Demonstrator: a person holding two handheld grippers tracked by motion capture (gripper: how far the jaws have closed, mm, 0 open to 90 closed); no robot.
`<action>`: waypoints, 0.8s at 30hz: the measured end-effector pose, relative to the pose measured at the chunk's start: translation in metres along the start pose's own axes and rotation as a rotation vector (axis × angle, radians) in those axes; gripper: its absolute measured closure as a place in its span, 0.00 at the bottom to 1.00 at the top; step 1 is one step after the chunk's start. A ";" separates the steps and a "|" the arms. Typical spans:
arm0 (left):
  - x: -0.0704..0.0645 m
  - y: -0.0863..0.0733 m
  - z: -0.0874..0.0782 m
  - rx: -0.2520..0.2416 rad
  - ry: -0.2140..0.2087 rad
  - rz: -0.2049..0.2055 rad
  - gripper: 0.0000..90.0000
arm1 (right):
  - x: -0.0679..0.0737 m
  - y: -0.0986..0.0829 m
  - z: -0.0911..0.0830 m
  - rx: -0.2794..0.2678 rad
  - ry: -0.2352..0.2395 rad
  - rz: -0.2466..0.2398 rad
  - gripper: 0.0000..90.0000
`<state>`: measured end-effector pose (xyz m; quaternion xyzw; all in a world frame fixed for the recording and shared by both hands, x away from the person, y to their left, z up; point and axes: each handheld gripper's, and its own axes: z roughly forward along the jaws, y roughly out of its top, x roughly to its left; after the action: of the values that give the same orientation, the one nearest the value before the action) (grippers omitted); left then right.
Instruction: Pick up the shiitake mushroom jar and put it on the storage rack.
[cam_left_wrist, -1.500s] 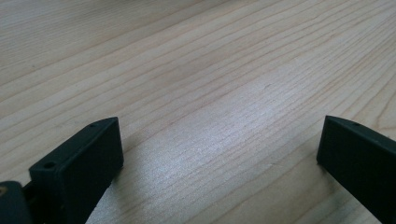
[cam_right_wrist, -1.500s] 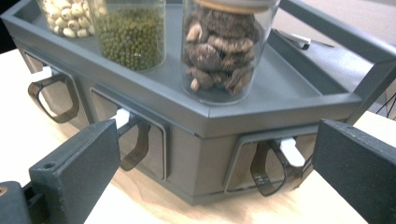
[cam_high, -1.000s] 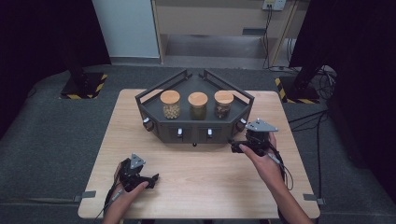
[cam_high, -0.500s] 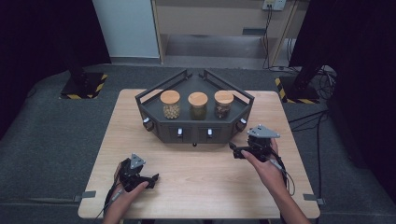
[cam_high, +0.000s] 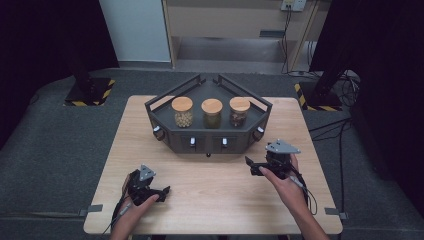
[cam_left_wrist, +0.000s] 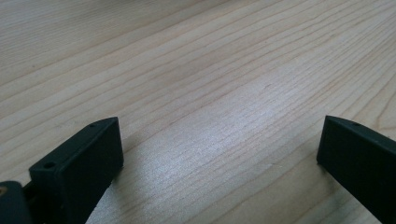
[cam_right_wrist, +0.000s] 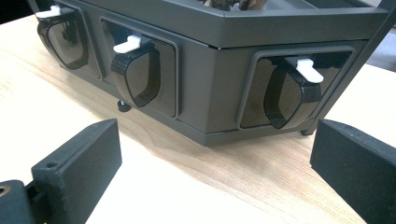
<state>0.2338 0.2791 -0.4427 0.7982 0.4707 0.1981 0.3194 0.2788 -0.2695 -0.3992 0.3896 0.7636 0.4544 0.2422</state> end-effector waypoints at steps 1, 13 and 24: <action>0.000 0.000 0.000 0.000 0.000 0.000 0.00 | 0.000 -0.001 0.000 0.000 0.001 0.001 0.02; 0.000 0.000 0.000 0.000 0.000 0.000 0.00 | 0.001 -0.010 -0.004 0.005 0.004 0.013 0.02; 0.000 0.000 0.000 0.000 0.000 0.000 0.00 | -0.001 -0.021 -0.010 0.007 0.005 0.026 0.02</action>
<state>0.2338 0.2791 -0.4427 0.7982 0.4707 0.1981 0.3194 0.2642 -0.2814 -0.4127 0.3993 0.7606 0.4558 0.2330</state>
